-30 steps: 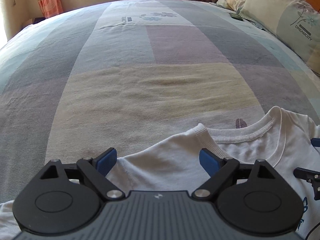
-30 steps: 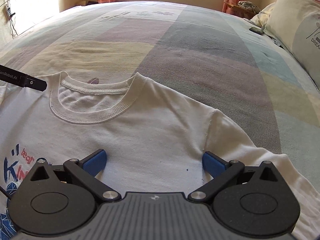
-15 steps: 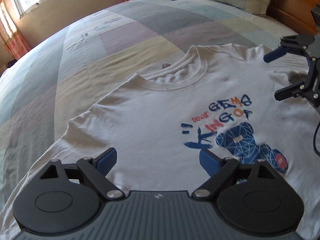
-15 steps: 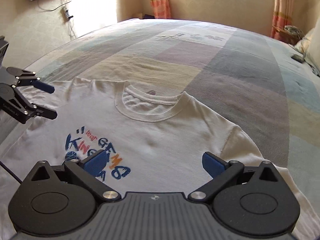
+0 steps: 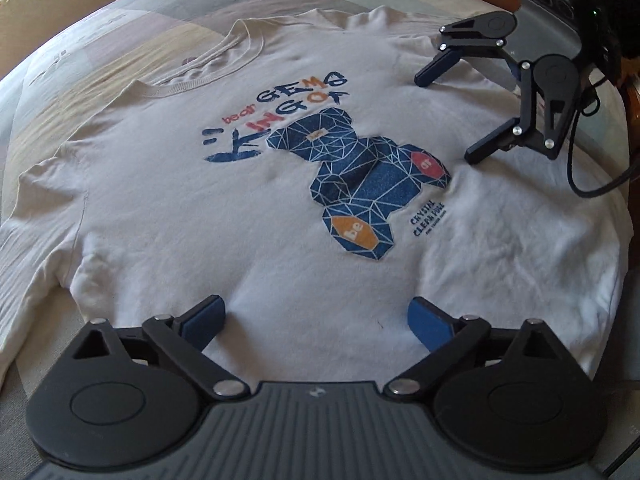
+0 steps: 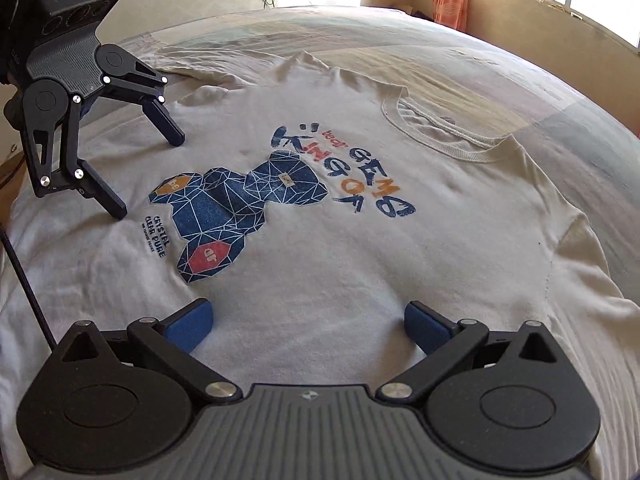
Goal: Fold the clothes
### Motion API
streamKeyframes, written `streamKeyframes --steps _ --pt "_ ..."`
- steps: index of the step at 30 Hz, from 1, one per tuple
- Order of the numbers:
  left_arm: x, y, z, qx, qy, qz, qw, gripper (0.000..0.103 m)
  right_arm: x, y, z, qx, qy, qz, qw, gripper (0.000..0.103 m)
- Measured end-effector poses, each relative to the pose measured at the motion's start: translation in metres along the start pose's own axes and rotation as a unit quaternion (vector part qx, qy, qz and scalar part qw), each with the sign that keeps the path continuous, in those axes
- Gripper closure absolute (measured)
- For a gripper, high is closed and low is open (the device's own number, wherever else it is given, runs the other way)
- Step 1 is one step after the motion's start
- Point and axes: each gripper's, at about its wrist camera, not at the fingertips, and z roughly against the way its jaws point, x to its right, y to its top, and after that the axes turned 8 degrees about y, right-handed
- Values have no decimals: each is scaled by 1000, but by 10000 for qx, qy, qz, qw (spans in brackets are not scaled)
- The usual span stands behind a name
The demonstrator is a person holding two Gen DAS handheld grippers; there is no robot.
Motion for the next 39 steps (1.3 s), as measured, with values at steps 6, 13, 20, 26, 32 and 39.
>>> streamKeyframes --steps 6,13,20,26,32,39 --pt "-5 -24 16 -442 28 17 9990 4 3 8 -3 -425 59 3 9991 0" --pt "-3 -36 22 -591 102 133 9981 4 3 15 -6 -785 53 -3 9969 0" --pt "9 -15 32 -461 154 -56 9988 4 2 12 -3 -819 -17 -71 9966 0" --pt "39 21 25 99 -322 -252 9991 4 0 11 -3 -768 -74 -107 9970 0" --pt "56 2 12 18 -502 -583 9970 4 -1 8 -1 -674 -86 -76 9977 0" --pt "36 -28 34 -506 -420 -845 9942 2 -11 -2 21 -824 -83 -70 9965 0"
